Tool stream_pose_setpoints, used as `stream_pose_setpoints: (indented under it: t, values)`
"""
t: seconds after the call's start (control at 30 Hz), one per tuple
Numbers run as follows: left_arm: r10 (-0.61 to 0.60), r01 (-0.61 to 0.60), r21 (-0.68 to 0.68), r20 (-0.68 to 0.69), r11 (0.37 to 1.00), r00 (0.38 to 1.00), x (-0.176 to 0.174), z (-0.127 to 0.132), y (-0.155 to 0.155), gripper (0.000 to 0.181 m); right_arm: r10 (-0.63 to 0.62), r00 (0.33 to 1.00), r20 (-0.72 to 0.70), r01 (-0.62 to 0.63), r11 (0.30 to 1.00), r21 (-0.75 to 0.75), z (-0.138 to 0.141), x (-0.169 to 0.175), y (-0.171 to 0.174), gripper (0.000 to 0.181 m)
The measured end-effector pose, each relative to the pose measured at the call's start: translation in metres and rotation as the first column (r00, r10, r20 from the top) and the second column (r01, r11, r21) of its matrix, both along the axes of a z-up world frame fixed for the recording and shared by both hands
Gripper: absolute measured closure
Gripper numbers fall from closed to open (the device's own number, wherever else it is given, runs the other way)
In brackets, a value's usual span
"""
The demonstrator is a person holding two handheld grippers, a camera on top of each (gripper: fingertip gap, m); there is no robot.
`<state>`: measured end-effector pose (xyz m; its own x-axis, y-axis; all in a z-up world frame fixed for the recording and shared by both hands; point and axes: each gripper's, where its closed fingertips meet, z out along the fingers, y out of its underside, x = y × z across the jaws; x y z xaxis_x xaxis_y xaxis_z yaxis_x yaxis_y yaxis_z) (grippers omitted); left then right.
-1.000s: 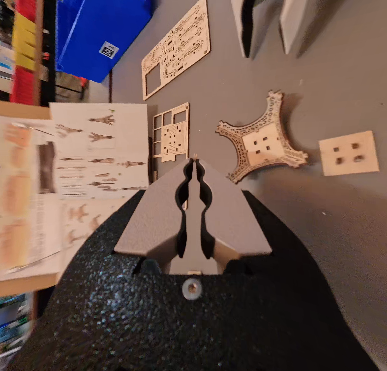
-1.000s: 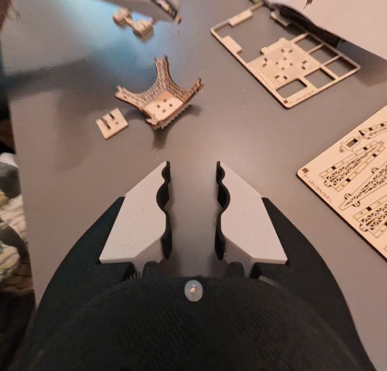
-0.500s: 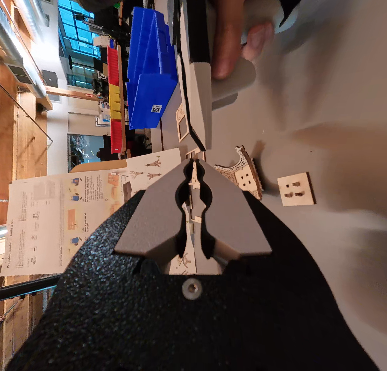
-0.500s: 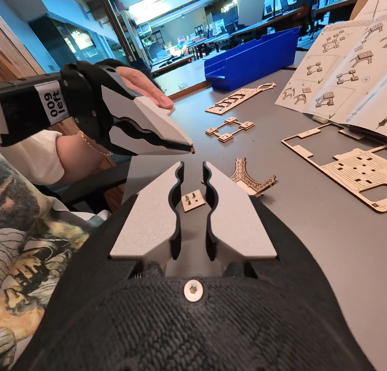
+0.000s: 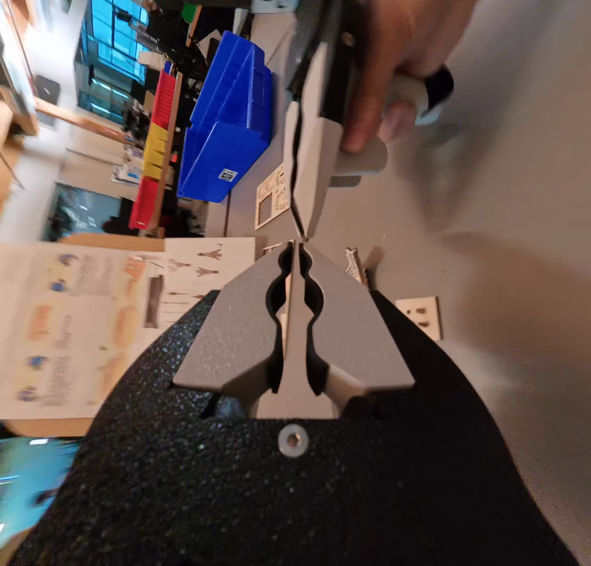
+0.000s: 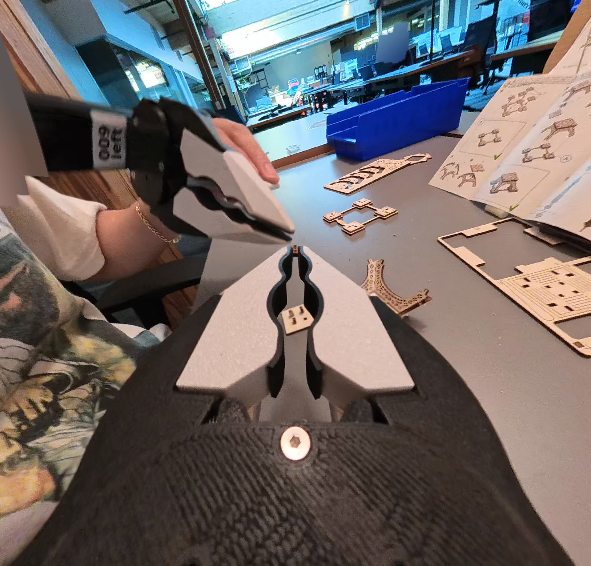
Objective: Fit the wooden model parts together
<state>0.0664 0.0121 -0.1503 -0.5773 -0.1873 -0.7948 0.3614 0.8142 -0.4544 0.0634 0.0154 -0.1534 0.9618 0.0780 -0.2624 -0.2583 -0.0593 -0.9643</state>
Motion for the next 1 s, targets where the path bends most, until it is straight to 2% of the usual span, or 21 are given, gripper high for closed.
stream_pose_setpoints:
  t: [0.1, 0.2, 0.37, 0.47, 0.77, 1.0]
  values:
    - [-0.012, -0.047, -0.239, -0.242, 0.97, 0.97, -0.003, 0.006, 0.004, 0.179, -0.014, 0.996, 0.092, 0.012, 1.0, 0.023, -0.002, 0.003, -0.003, 0.181]
    - [-0.061, -0.14, -0.392, -0.458, 0.909, 0.887, -0.005, 0.008, 0.01, 0.177, -0.023, 0.983, 0.185, 0.01, 0.997, 0.07, 0.003, 0.0, -0.006, 0.181]
    - [-0.177, -0.208, -0.536, -0.579, 0.818, 0.796, -0.003, 0.021, 0.009, 0.181, -0.061, 0.976, 0.209, 0.041, 0.994, 0.1, 0.007, 0.003, -0.002, 0.18]
    - [-0.206, -0.228, -0.534, -0.633, 0.814, 0.746, -0.002, 0.019, 0.006, 0.181, -0.079, 0.97, 0.231, 0.048, 0.99, 0.136, 0.011, 0.002, -0.001, 0.181]
    - [-0.116, -0.172, -0.362, -0.65, 0.916, 0.751, 0.001, 0.0, 0.0, 0.181, -0.067, 0.973, 0.221, 0.023, 0.981, 0.194, 0.018, 0.0, -0.007, 0.181]
    - [-0.131, -0.124, -0.335, -0.643, 0.934, 0.754, -0.002, 0.002, -0.008, 0.177, -0.056, 0.97, 0.235, 0.012, 0.983, 0.184, 0.017, -0.002, -0.006, 0.181]
